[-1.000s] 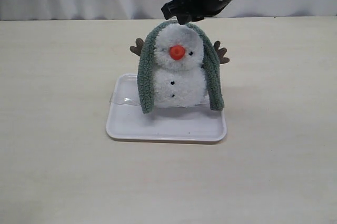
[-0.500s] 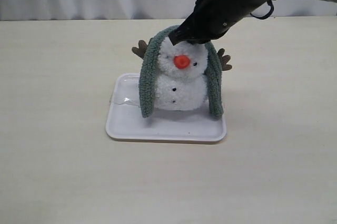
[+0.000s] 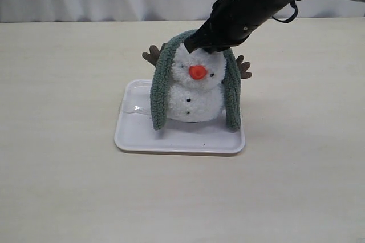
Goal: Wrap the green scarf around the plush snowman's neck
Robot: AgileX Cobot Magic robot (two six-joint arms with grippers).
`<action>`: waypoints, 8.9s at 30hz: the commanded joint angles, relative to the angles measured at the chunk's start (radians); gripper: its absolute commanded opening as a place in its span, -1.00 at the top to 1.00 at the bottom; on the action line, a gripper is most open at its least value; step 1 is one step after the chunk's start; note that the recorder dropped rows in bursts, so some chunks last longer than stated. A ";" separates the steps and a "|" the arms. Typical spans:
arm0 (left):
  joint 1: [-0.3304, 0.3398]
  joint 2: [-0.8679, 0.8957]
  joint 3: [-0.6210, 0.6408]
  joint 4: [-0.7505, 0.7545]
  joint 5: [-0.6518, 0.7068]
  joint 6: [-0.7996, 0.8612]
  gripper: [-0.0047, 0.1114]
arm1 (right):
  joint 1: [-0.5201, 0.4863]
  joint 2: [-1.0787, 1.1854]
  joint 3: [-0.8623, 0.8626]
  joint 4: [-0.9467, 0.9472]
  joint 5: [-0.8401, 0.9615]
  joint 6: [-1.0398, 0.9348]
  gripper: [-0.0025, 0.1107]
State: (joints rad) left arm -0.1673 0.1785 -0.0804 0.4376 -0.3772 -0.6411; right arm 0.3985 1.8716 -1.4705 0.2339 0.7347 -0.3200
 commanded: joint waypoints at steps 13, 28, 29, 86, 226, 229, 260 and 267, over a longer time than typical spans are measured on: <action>-0.008 1.271 -0.255 0.397 -0.803 0.339 0.10 | -0.001 0.012 0.018 -0.011 0.062 -0.005 0.88; -0.039 1.835 -0.707 0.628 -0.766 0.244 -0.04 | -0.001 0.012 0.018 -0.046 0.075 -0.042 0.88; -0.055 1.853 -0.724 0.628 -0.747 0.244 -0.04 | -0.001 0.012 0.018 -0.052 0.083 -0.042 0.88; -0.205 1.801 -0.869 1.094 -0.386 -0.669 0.59 | 0.000 -0.058 0.018 0.010 0.141 -0.173 0.88; -0.049 1.735 -0.880 1.307 -0.473 -0.590 0.14 | 0.137 0.076 -0.581 -0.275 0.486 0.098 0.29; -0.049 1.735 -0.880 1.307 -0.489 -0.590 0.14 | 0.094 0.001 -0.493 -0.337 0.486 0.153 0.20; -0.049 1.735 -0.880 1.296 -0.495 -0.557 0.14 | -0.035 -0.009 0.324 -0.192 -0.211 0.073 0.19; -0.049 1.749 -0.880 1.230 -0.495 -0.501 0.14 | -0.035 0.020 0.324 -0.199 -0.190 0.087 0.66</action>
State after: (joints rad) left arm -0.2212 1.9240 -0.9576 1.7052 -0.8640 -1.1629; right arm 0.3620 1.8929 -1.1506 0.0438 0.5313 -0.2380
